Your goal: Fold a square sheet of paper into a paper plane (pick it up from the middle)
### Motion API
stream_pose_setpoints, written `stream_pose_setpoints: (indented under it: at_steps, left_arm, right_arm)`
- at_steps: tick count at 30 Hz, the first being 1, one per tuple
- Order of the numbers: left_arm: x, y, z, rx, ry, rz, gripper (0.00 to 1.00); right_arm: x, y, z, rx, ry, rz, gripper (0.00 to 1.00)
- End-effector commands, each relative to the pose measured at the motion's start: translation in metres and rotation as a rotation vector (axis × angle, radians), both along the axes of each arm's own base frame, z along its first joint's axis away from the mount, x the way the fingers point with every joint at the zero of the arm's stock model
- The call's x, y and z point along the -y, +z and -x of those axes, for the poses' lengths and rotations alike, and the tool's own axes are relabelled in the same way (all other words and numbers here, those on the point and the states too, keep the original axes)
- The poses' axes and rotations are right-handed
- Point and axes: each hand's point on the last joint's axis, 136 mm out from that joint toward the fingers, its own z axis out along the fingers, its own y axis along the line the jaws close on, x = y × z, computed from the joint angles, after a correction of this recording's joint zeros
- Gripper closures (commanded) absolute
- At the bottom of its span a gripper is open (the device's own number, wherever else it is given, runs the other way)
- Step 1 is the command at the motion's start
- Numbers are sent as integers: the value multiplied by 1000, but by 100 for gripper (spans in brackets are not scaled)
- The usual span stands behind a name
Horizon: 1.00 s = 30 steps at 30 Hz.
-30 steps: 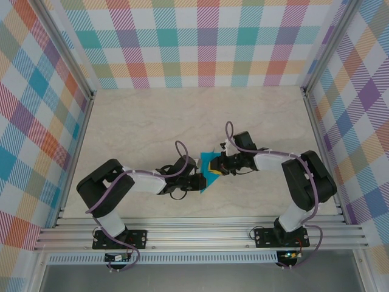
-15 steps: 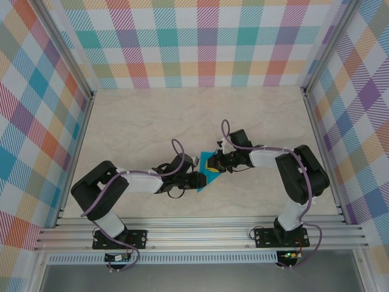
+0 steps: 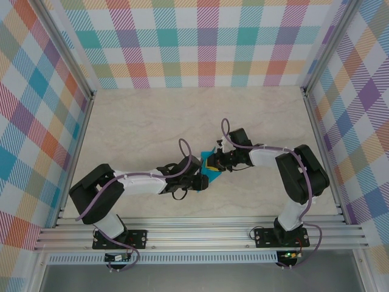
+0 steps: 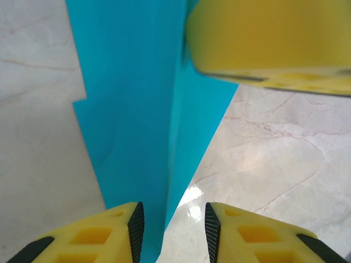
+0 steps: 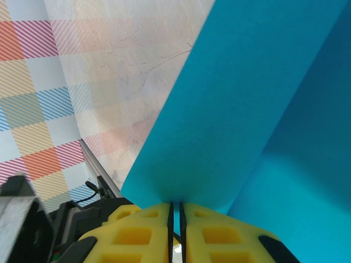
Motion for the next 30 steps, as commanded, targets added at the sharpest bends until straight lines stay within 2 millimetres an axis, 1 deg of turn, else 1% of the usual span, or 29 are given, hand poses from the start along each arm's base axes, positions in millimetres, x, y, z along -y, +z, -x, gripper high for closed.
stream_pose_setpoints:
  at_steps: [1,10,14,16,23,28,30]
  left_arm:
    - [-4,-3,-5,48,-1,-93,65]
    - [-9,-6,-3,97,-5,-190,65]
    - [-6,-9,-2,94,-20,-195,65]
    - [-5,-10,-2,93,-27,-203,67]
    - [-3,-10,-3,98,-30,-201,79]
    - [-2,-7,-4,107,-29,-192,81]
    - [-3,-5,-4,112,-30,-191,83]
  right_arm:
    - [-4,3,-2,4,11,0,86]
    - [-3,3,-2,2,9,5,86]
    - [-3,3,-2,1,9,4,86]
    - [-3,3,-2,1,8,5,86]
    - [-1,2,-2,0,4,19,86]
    - [2,-1,0,-2,-1,38,85]
    - [4,-3,2,-5,-6,49,85]
